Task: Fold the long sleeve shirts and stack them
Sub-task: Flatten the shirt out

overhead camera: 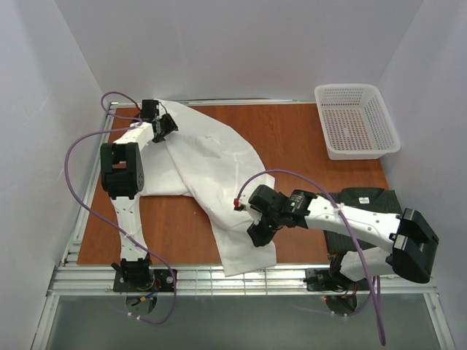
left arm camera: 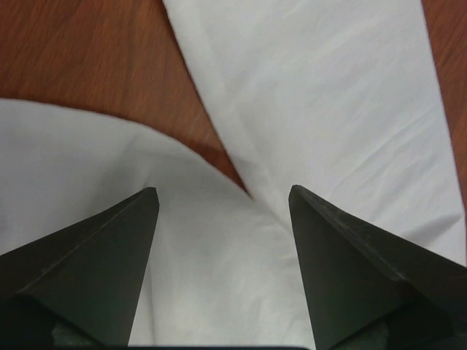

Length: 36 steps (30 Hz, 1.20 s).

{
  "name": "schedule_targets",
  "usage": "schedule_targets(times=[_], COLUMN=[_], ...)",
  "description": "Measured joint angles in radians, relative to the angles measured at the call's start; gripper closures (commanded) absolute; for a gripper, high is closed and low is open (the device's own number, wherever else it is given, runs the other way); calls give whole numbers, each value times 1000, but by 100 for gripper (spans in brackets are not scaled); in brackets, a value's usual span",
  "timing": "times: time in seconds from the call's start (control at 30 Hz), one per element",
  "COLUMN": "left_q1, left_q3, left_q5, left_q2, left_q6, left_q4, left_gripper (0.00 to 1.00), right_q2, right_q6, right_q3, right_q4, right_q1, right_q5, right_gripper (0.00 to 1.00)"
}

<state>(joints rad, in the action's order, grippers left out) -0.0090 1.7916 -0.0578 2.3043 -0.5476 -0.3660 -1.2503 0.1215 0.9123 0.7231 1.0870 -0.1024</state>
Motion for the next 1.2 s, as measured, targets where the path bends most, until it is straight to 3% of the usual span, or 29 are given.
schedule_targets(times=[0.07, 0.2, 0.4, 0.6, 0.83, 1.2], left_q1=[1, 2, -6, -19, -22, -22], left_q3=[-60, -180, -392, -750, -1038, -1085], left_q5=[-5, -10, -10, -42, -27, 16], left_q2=[-60, -231, -626, -937, -1078, -1147], left_q6=[15, 25, 23, 13, 14, -10], left_q4=[-18, -45, -31, -23, -92, -82], left_gripper=[21, 18, 19, 19, 21, 21], right_q2=[-60, -65, -79, -258, -470, -681], right_q6=[-12, -23, 18, 50, 71, 96], right_q3=[-6, 18, 95, 132, 133, 301], right_q4=[-3, -18, -142, -289, -408, -521], right_q1=[-6, -79, -376, -431, -492, -770], right_q5=[-20, -39, -28, -32, -24, 4], right_gripper=[40, 39, 52, 67, 68, 63])
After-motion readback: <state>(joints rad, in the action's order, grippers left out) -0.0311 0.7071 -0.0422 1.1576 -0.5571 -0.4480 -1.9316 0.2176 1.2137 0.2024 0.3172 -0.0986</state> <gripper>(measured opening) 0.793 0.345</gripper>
